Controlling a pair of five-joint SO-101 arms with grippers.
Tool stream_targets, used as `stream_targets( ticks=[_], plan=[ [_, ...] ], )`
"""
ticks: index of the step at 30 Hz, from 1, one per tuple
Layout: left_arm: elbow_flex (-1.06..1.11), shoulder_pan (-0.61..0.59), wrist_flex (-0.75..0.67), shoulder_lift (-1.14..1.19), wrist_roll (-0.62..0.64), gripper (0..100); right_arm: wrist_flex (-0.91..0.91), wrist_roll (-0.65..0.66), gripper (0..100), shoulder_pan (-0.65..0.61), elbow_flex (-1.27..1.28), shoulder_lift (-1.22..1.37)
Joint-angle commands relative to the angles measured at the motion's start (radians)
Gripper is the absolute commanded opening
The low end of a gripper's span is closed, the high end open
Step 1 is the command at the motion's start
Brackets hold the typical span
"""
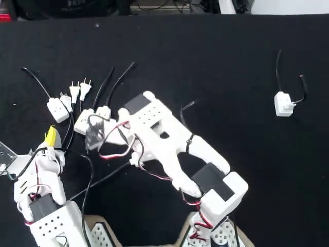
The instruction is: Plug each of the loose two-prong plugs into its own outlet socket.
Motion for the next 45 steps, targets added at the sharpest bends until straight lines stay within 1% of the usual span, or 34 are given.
stream_targets(
  ticks=[1,5,8,9,10,11,13,14,15,16,17,19,21,22,25,27,29,34,40,45],
  plan=[
    [-0.065,-0.002,-0.020,-0.011,0.012,30,-0.106,0.124,31.5,-0.015,0.091,-0.059],
    [-0.065,0.030,-0.017,-0.011,0.011,30,-0.221,0.124,31.5,-0.009,0.157,-0.059],
    [-0.065,0.030,-0.017,-0.011,0.011,30,-0.287,0.124,31.3,-0.012,0.217,-0.059],
    [-0.065,0.030,-0.017,-0.011,0.011,30,-0.308,0.124,29.8,-0.011,0.232,-0.059],
    [-0.065,0.030,-0.017,-0.011,0.011,30,-0.319,0.123,26.1,-0.009,0.242,-0.059],
    [-0.065,0.030,-0.017,-0.011,0.011,30,-0.325,0.117,20.1,-0.003,0.248,-0.059],
    [-0.065,0.030,-0.017,-0.011,0.011,30,-0.339,0.055,2.9,0.014,0.246,-0.061],
    [-0.065,0.031,-0.017,-0.011,0.011,30,-0.345,0.014,0.7,0.028,0.239,-0.067],
    [-0.064,0.036,-0.017,-0.011,0.011,30,-0.336,-0.029,4.6,0.060,0.226,-0.070],
    [-0.064,0.039,-0.017,-0.011,0.011,30,-0.311,-0.063,4.1,0.095,0.205,-0.081],
    [-0.064,0.041,-0.017,-0.011,0.011,30,-0.290,-0.091,1.1,0.132,0.171,-0.094],
    [-0.054,0.041,-0.023,-0.011,0.011,30,-0.250,-0.138,1.8,0.239,0.104,-0.133],
    [-0.054,0.041,-0.025,-0.011,0.011,30,-0.230,-0.222,1.0,0.353,0.016,-0.163],
    [-0.054,0.041,-0.025,-0.011,0.011,30,-0.229,-0.290,1.1,0.411,-0.019,-0.174],
    [-0.054,0.041,-0.025,-0.011,0.011,30,-0.161,-0.571,1.1,0.565,-0.128,-0.174],
    [-0.054,0.041,-0.025,-0.011,0.011,30,-0.095,-0.724,1.4,0.644,-0.199,-0.153],
    [-0.054,0.041,-0.025,-0.011,0.011,30,-0.028,-0.796,1.5,0.706,-0.285,-0.119],
    [-0.051,0.041,-0.025,-0.011,0.011,30,0.081,-0.816,1.2,0.816,-0.516,0.007],
    [-0.050,0.041,-0.025,-0.011,0.011,30,0.206,-0.818,1.2,0.942,-0.819,0.228],
    [-0.050,0.041,-0.025,-0.011,0.011,30,0.218,-0.810,1.2,1.019,-1.041,0.447]
  ],
)
